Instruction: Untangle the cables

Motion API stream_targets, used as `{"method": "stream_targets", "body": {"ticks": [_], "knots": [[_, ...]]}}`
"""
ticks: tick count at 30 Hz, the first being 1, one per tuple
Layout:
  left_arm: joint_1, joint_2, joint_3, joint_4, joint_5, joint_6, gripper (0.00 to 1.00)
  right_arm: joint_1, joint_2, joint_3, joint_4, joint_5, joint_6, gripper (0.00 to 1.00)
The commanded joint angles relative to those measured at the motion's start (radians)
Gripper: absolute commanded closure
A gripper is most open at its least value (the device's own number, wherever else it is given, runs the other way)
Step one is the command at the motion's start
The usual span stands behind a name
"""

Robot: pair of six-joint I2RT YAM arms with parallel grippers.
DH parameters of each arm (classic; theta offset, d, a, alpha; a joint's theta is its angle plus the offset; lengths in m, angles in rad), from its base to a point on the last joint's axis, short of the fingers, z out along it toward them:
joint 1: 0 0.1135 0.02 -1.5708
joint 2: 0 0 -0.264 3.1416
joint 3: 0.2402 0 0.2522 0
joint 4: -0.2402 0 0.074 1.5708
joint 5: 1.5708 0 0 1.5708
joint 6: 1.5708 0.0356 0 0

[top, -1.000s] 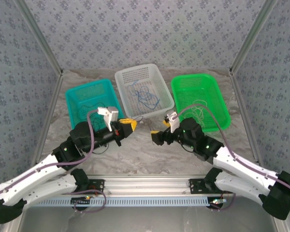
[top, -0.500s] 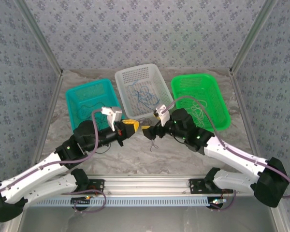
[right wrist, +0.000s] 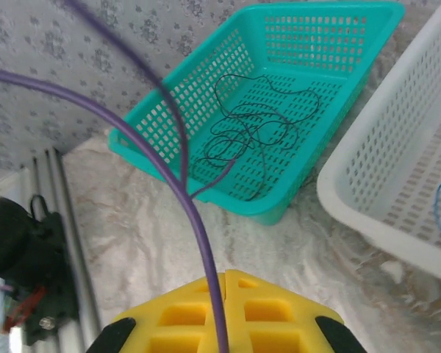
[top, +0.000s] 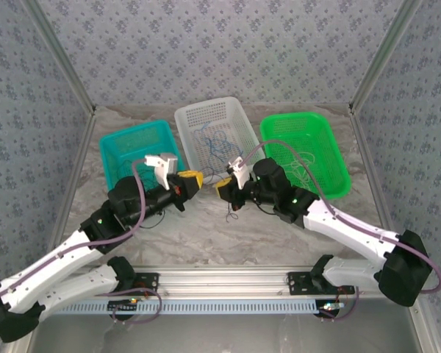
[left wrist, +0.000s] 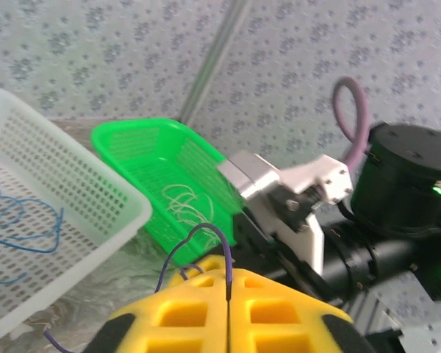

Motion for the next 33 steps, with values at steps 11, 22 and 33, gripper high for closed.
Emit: {"method": "stream_targets", "body": {"ticks": [11,22,33], "knots": [[0.035,0.040,0.083,-0.342,-0.340,-0.046,0.00,-0.136,-0.031,0.116,-0.091,-0.180,0.590,1.00],[0.013,-0.110,-0.186,-0.050,0.048,-0.060,0.29,-0.175,-0.095,0.121,-0.113,-0.191,0.596,1.00],[-0.180,0.170,-0.136,0.201,0.083,0.061,0.37,-0.173,-0.101,0.111,-0.079,-0.165,0.622,1.00]]}}
